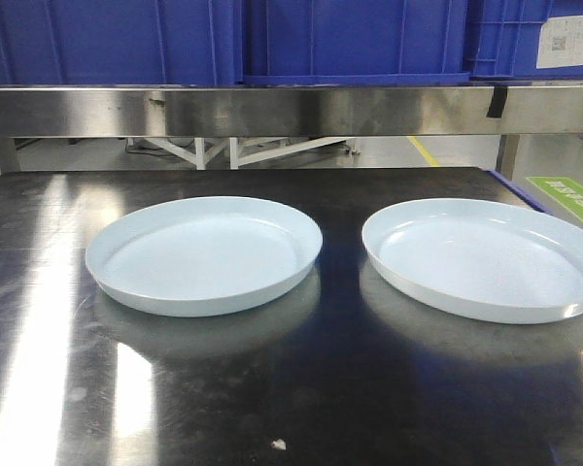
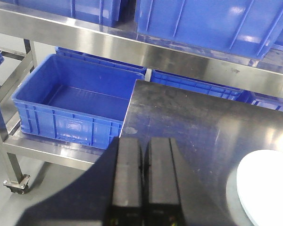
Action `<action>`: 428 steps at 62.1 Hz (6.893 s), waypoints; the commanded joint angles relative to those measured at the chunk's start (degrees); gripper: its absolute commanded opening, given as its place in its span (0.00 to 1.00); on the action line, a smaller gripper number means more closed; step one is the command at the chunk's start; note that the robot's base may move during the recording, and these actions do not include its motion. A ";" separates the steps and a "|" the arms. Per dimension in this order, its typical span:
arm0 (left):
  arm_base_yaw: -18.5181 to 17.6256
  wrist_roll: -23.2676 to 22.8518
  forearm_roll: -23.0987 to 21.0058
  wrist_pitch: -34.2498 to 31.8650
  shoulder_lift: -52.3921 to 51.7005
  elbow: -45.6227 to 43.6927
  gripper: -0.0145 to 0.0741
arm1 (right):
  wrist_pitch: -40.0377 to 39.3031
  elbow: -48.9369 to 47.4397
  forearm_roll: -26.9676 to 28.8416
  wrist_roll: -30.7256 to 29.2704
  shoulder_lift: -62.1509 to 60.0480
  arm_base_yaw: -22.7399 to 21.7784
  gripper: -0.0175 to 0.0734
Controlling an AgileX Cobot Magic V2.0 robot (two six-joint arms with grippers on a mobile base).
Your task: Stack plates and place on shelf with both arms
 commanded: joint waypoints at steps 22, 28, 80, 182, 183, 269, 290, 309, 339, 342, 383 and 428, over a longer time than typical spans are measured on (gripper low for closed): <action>0.11 -0.55 0.62 -4.51 0.25 -1.57 0.27 | 0.93 -2.07 -0.06 -0.25 -1.04 -0.12 0.30; 0.11 -0.55 0.62 -4.51 0.25 -1.57 0.27 | 1.97 -2.07 0.91 -0.25 -1.04 -0.07 0.34; 0.11 -0.55 0.62 -4.51 0.25 -1.57 0.27 | 5.65 -3.20 3.13 -0.25 12.58 -0.01 0.70; 0.11 -0.55 0.62 -4.51 0.25 -1.57 0.27 | 11.91 -19.83 3.07 -0.25 20.61 -0.01 0.25; 0.11 -0.55 0.62 -4.51 0.25 -1.57 0.27 | 12.01 -20.19 3.07 -0.25 20.27 -0.01 0.25; 0.11 -0.55 0.62 -4.51 0.25 -1.57 0.27 | 13.34 -39.03 3.02 -0.25 37.94 31.88 0.34; 0.11 -0.55 0.62 -4.51 0.25 -1.57 0.27 | 13.76 -39.03 1.84 -0.25 38.29 31.82 0.64; 0.11 -0.55 0.62 -4.51 0.25 -1.57 0.27 | 14.87 -39.03 0.39 -0.25 38.29 31.82 0.64; 0.11 -0.55 0.62 -4.51 0.25 -1.57 0.27 | 16.88 -39.03 -3.15 -0.25 40.10 30.56 0.64; 0.11 -0.55 0.62 -4.51 0.25 -1.57 0.27 | 16.93 -39.03 -3.15 -0.25 40.56 30.57 0.64; 0.11 -0.55 0.62 -4.51 0.25 -1.57 0.27 | 15.96 -38.98 -3.05 -0.25 44.35 30.55 0.43; 0.11 -0.55 0.62 -4.51 0.25 -1.57 0.27 | 17.79 -41.73 -4.88 -0.25 25.82 25.28 0.25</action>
